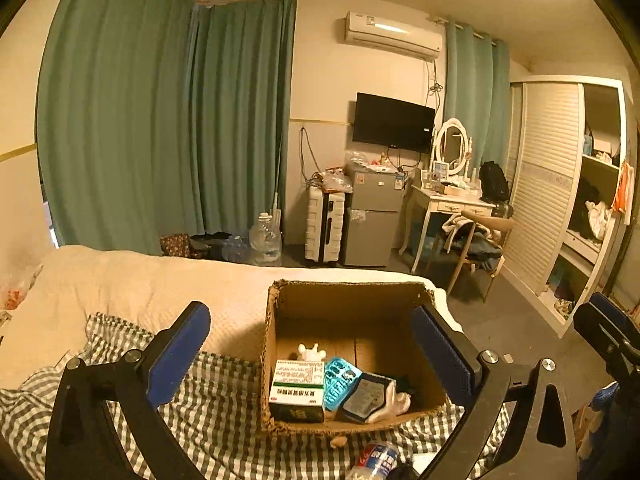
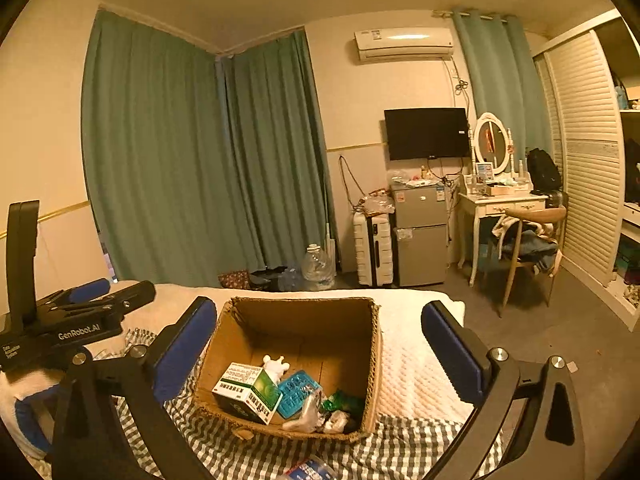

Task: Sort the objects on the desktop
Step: 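Move both tools back from the box toward the items on the bed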

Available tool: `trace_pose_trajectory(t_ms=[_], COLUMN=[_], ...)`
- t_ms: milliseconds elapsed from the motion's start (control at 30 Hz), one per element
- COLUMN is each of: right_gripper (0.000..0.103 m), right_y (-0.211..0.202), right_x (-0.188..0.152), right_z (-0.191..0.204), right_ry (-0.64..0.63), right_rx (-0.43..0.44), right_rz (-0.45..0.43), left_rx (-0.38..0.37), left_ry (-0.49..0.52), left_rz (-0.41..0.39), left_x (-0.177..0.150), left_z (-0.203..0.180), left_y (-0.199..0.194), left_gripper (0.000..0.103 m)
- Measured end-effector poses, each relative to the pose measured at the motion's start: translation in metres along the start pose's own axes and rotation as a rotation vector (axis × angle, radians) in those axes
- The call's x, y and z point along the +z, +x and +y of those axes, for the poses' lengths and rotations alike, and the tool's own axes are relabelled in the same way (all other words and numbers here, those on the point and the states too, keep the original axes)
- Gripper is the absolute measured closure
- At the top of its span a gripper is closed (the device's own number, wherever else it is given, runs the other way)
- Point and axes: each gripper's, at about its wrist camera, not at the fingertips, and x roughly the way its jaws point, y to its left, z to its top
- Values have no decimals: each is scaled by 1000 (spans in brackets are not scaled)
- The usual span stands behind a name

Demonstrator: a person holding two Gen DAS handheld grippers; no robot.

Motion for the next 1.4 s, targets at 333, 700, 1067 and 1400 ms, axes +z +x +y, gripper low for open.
trace_pose_trajectory(t_ms=[333,700,1067,1400], right_gripper=[0,0,0,0], right_y=[-22,-26,-3,34], right_x=[-19,-71,-120,-170], right_z=[4,22,11,-7], right_ry=[1,-65,-42,-42], right_rx=[-8,-35,-51,-75], right_rz=[33,71,166,311], left_rx=[16,-12,39,18], left_ry=[59,63,58,87], left_rz=[-7,69,233,397], left_x=[-29,-84,-147,-200], left_z=[-10,-6,6,1], left_y=[-27,-16,21,61], left_gripper=[0,0,0,0])
